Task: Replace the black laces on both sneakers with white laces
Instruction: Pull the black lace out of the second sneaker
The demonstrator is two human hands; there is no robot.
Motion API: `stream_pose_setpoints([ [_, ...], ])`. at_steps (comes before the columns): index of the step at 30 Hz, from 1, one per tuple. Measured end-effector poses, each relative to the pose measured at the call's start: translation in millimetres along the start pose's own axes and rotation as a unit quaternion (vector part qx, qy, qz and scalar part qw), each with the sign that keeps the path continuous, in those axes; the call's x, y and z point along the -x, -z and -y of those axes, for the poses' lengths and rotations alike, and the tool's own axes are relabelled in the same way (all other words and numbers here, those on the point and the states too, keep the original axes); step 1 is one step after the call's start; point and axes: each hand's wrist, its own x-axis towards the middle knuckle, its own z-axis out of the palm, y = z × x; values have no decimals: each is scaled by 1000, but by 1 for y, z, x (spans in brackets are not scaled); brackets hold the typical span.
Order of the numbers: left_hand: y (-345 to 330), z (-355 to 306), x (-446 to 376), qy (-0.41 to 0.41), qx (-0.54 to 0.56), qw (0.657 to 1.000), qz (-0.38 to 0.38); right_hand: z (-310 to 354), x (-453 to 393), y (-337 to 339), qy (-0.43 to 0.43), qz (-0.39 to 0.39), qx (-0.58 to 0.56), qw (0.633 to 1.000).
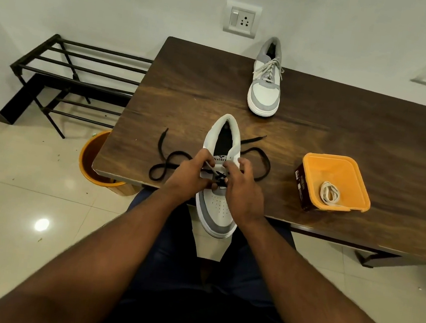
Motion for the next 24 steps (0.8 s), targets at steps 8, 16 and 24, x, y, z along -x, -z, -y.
stream_pose_setpoints([
  [8, -2, -3, 0, 8, -40, 999, -5, 16, -30, 18, -4, 99, 141, 985],
  [16, 5, -6, -5, 20, -62, 998, 11, -5, -52, 26, -53, 205, -117, 970],
  [24, 6, -8, -9, 34, -82, 996, 18, -20, -24, 29, -145, 166, -456, 862],
])
